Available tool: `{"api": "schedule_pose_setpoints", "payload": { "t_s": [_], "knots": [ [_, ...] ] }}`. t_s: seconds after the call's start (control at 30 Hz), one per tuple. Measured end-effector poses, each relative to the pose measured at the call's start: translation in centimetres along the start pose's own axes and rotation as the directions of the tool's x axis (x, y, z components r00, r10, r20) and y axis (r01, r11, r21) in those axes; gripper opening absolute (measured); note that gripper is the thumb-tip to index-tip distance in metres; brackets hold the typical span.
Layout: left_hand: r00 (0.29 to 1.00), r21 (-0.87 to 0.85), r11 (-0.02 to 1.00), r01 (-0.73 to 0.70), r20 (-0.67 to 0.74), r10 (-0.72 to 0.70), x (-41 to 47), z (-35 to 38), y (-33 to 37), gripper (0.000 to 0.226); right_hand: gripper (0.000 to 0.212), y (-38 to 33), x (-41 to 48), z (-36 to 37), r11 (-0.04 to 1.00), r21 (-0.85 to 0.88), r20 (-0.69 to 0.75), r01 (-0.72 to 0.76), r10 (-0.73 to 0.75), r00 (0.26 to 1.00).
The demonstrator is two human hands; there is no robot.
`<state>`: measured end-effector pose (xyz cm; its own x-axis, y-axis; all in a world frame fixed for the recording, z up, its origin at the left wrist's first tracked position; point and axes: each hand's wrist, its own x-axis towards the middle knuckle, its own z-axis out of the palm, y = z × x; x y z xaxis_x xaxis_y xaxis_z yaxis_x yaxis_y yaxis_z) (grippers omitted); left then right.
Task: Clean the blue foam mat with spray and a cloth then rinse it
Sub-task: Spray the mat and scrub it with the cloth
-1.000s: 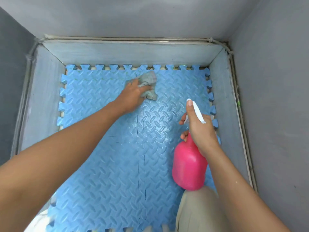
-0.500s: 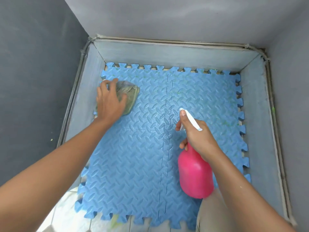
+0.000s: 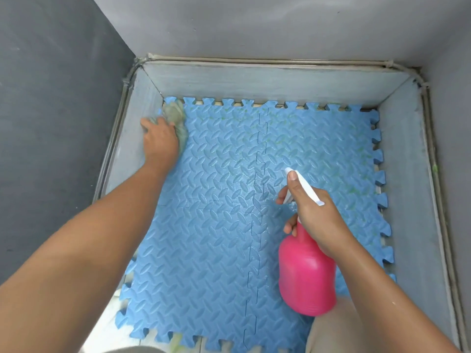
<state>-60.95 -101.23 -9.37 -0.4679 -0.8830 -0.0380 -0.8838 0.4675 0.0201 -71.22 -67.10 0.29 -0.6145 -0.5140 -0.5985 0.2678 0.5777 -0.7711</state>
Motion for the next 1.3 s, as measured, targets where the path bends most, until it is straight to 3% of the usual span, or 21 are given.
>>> {"api": "schedule_pose_setpoints", "payload": {
  "t_s": [0.2, 0.27, 0.37, 0.43, 0.5, 0.6, 0.67, 0.73, 0.8, 0.87, 0.93, 1.0, 1.07, 1.3],
  "knots": [
    [0.963, -0.202, 0.947, 0.251, -0.050, -0.266, 3.3, 0.2, 3.3, 0.051, 0.068, 0.0, 0.3, -2.5, 0.980, 0.195, -0.052, -0.042, 0.054, 0.997],
    [0.965, -0.249, 0.940, 0.233, -0.061, -0.256, 3.2, 0.3, 4.3, 0.057, 0.065, 0.1, 0.2, -2.8, 0.972, 0.232, -0.078, -0.045, 0.065, 0.995],
    [0.997, -0.344, 0.938, 0.046, -0.042, -0.064, 0.5, 0.1, 9.4, 0.057, 0.062, -0.1, -0.1, -2.6, 0.972, 0.234, -0.077, -0.029, 0.049, 0.996],
    [0.978, -0.328, 0.924, -0.198, -0.005, 0.208, -2.6, 0.3, 14.3, 0.058, 0.063, -0.3, -0.5, -2.4, 0.979, 0.204, -0.059, -0.005, 0.017, 0.998],
    [0.865, -0.287, 0.840, -0.461, 0.064, 0.497, -6.1, 0.4, 18.8, 0.058, 0.064, -0.5, -1.2, -2.4, 0.983, 0.186, -0.057, 0.010, 0.001, 0.998],
    [0.562, -0.305, 0.582, -0.754, 0.161, 0.811, -12.1, -0.4, 23.3, 0.047, 0.061, -0.8, -2.4, -3.2, 0.968, 0.248, -0.183, 0.045, 0.001, 0.983],
    [0.398, -0.378, 0.456, -0.806, 0.225, 0.889, -15.3, -0.8, 24.1, 0.044, 0.052, -1.4, -2.8, -4.5, 0.955, 0.290, -0.288, 0.063, 0.024, 0.957],
    [0.311, -0.384, 0.350, -0.854, 0.163, 0.936, -16.3, -0.1, 23.8, 0.047, 0.046, -2.2, -3.1, -6.2, 0.949, 0.313, -0.339, 0.041, 0.072, 0.938],
    [0.346, -0.281, 0.361, -0.889, 0.103, 0.933, -14.7, 0.9, 22.9, 0.052, 0.046, -2.8, -3.4, -8.2, 0.956, 0.293, -0.348, -0.006, 0.112, 0.931],
    [0.523, -0.200, 0.525, -0.827, 0.067, 0.850, -11.3, 1.2, 21.6, 0.056, 0.055, -2.7, -3.8, -10.2, 0.978, 0.192, -0.330, -0.088, 0.149, 0.932],
    [0.725, -0.160, 0.720, -0.675, 0.034, 0.688, -7.2, 0.7, 20.1, 0.055, 0.067, -2.4, -4.4, -12.0, 0.983, 0.075, -0.321, -0.165, 0.181, 0.930],
    [0.843, -0.169, 0.833, -0.527, 0.020, 0.538, -3.8, 0.5, 18.8, 0.054, 0.075, -2.0, -5.1, -13.6, 0.975, 0.002, -0.346, -0.223, 0.210, 0.914],
    [0.862, -0.193, 0.849, -0.493, 0.027, 0.507, -2.9, 0.7, 18.7, 0.054, 0.077, -2.0, -5.8, -14.6, 0.962, -0.036, -0.356, -0.270, 0.240, 0.903],
    [0.790, -0.227, 0.775, -0.590, 0.041, 0.612, -6.9, 1.0, 20.6, 0.056, 0.077, -1.0, -6.4, -14.9, 0.903, -0.066, -0.244, -0.424, 0.398, 0.884]
  ]
}}
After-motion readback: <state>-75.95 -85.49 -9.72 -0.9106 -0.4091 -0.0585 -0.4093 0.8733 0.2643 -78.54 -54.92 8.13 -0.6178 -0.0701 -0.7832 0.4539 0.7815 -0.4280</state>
